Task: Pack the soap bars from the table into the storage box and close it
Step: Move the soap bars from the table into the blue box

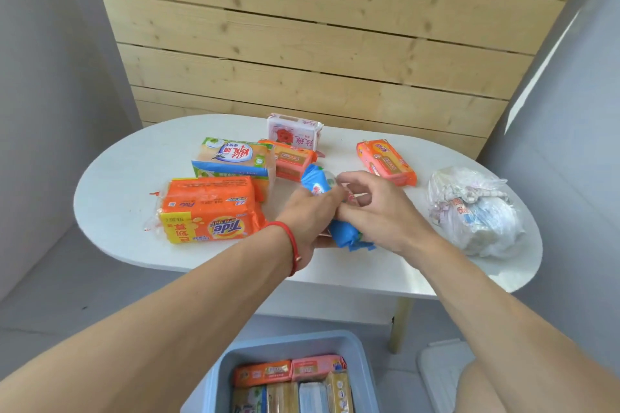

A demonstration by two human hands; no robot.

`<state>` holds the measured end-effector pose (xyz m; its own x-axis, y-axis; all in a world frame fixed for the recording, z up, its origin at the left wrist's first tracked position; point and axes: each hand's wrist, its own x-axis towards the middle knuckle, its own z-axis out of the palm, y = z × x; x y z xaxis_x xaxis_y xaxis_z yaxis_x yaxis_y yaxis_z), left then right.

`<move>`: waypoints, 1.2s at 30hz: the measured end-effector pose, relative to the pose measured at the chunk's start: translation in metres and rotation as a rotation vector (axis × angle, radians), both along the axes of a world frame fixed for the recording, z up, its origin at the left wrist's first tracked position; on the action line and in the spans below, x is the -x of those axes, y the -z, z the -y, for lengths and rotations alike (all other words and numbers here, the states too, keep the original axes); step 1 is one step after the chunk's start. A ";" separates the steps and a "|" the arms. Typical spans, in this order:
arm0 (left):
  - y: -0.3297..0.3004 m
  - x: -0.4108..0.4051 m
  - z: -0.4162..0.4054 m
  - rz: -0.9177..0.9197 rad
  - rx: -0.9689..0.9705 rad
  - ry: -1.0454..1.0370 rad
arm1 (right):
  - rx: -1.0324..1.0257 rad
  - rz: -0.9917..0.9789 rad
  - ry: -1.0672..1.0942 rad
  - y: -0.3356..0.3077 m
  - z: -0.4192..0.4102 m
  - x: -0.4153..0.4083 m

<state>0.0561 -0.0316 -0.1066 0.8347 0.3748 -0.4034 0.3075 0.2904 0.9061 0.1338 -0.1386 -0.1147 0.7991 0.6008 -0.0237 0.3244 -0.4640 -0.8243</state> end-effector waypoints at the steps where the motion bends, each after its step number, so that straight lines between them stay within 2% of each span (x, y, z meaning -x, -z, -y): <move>1: 0.000 0.003 -0.004 -0.007 0.030 0.001 | 0.008 0.004 -0.039 -0.002 -0.002 -0.004; 6: 0.000 0.015 -0.019 -0.022 0.078 -0.085 | 0.093 0.141 -0.275 0.000 -0.017 -0.014; 10: -0.002 0.027 -0.024 -0.014 0.117 -0.113 | 0.070 0.250 -0.314 0.002 -0.023 -0.025; 14: 0.001 0.039 -0.026 -0.036 0.113 -0.186 | 0.184 0.114 -0.404 0.010 -0.027 -0.036; 15: 0.002 0.042 -0.024 -0.047 0.101 -0.186 | 0.129 0.132 -0.339 0.012 -0.028 -0.043; 17: 0.005 0.049 -0.022 -0.071 0.064 -0.169 | 0.083 0.335 -0.058 0.016 -0.026 -0.067; 19: 0.005 0.055 -0.019 -0.070 0.028 -0.158 | 0.358 0.511 0.157 0.020 -0.021 -0.088; 21: 0.005 0.058 -0.015 -0.060 0.018 -0.135 | 0.612 0.463 0.288 0.031 -0.014 -0.098; 25: 0.008 0.075 -0.009 -0.043 -0.015 -0.097 | 0.665 0.534 0.351 0.036 -0.018 -0.081; 28: 0.011 0.096 -0.011 -0.070 -0.059 -0.063 | 0.592 0.347 0.335 0.025 -0.012 -0.056; 30: 0.015 0.114 -0.014 -0.123 -0.110 0.001 | 0.590 0.223 0.252 0.021 0.000 -0.032; 33: 0.028 0.141 -0.021 -0.205 -0.201 0.128 | 0.564 0.156 0.093 0.008 0.020 0.011; 36: 0.049 0.162 -0.025 -0.308 -0.295 0.209 | 0.449 0.096 -0.040 -0.004 0.043 0.052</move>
